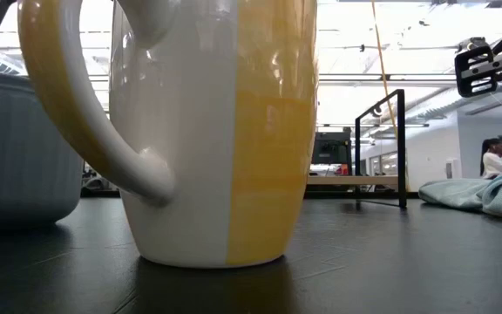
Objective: Stack small to large cups/mugs on shelf
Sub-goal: Put the transparent mug on the shelf
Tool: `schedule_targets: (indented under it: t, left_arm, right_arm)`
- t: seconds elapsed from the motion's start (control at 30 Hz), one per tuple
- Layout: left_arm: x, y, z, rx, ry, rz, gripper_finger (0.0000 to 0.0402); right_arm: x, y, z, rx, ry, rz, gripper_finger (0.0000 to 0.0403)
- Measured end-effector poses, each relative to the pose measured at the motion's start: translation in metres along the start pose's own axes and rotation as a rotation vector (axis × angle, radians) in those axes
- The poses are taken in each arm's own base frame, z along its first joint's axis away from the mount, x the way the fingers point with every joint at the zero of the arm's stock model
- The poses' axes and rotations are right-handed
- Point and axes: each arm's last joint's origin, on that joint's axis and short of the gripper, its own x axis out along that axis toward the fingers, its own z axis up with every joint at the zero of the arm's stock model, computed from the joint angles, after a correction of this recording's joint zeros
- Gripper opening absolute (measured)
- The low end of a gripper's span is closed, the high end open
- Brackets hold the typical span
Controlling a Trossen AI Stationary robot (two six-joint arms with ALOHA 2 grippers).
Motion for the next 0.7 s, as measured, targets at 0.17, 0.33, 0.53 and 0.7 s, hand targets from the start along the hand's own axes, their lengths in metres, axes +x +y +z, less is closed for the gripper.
schedule_targets:
  t: [0.17,0.33,0.53,0.7]
  left_arm:
    - [0.000,0.000,0.000,-0.003,-0.003,0.001,0.0046]
    - [-0.001,0.000,0.001,-0.006,-0.005,0.002,0.0047]
    - [0.000,0.000,0.000,-0.006,-0.009,0.003,0.0047]
    - [0.014,-0.001,-0.009,-0.010,0.015,-0.005,0.0047]
  right_arm:
    - [0.000,0.000,0.000,0.000,0.000,0.000,0.0000]
    - [0.000,0.000,0.000,0.000,0.000,0.001,0.0000]
    - [0.000,0.000,0.000,0.000,0.000,0.000,0.0000]
    - [0.000,0.000,0.000,0.000,0.000,0.000,0.0000]
